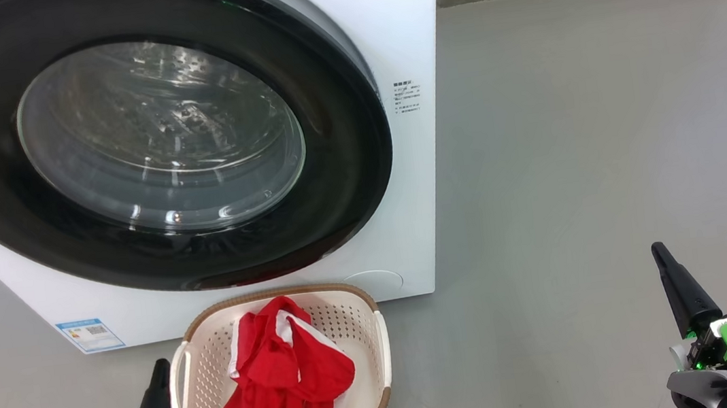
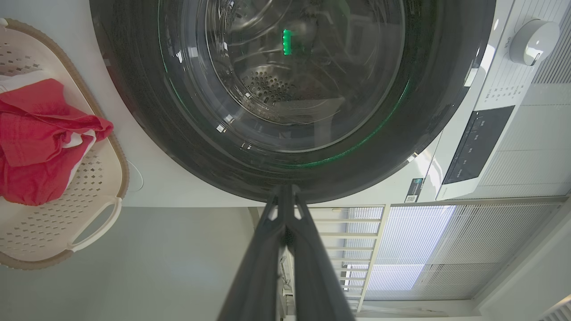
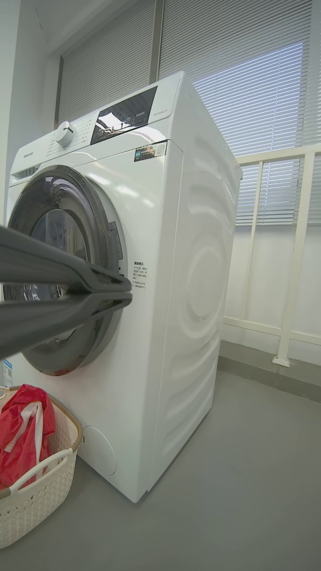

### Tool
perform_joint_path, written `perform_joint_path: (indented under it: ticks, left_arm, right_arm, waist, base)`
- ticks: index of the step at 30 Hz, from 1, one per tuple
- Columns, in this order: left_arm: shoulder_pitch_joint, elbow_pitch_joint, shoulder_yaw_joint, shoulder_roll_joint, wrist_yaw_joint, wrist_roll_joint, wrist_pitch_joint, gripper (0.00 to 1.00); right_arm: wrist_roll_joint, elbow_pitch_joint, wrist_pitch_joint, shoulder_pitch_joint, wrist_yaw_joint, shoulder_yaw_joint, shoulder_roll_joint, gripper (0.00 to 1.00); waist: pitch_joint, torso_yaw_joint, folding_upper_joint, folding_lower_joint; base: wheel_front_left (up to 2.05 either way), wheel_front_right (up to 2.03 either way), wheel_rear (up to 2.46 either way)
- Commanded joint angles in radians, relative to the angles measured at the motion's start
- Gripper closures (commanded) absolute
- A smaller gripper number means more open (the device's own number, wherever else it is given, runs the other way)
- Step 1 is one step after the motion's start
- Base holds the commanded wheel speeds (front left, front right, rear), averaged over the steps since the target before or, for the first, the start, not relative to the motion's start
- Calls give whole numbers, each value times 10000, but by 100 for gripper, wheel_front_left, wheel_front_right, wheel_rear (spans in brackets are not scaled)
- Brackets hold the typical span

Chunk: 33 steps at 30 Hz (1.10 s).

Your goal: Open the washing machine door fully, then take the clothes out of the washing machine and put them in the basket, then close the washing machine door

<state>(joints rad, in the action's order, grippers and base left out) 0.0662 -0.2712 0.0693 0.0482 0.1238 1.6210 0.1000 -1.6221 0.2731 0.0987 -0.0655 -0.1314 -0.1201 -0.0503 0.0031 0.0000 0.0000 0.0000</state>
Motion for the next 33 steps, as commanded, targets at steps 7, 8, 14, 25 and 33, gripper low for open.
perform_joint_path:
  ticks: [7,8,14,25,33]
  left_arm:
    - [412,263,372,78,69,-64,74,100]
    - [412,263,373,77,69,-65,75,100]
    - [412,263,380,72,69,-70,80,100]
    - [413,263,392,64,69,-80,89,100]
    - [414,263,399,59,69,-86,95,100]
  right_arm:
    - [71,-288,83,-416,7,141,-60,100]
    - [72,-288,84,-416,7,140,-59,100]
    - [79,-288,90,-417,7,132,-54,100]
    - [89,-287,100,-418,7,120,-45,100]
    - [95,-287,106,-419,7,112,-40,100]
  waist:
    - [0,0,0,0]
    - [0,0,0,0]
    - [0,0,0,0]
    - [0,0,0,0]
    - [0,0,0,0]
  base:
    - [0,0,0]
    - [0,0,0]
    - [0,0,0]
    - [0,0,0]
    - [0,0,0]
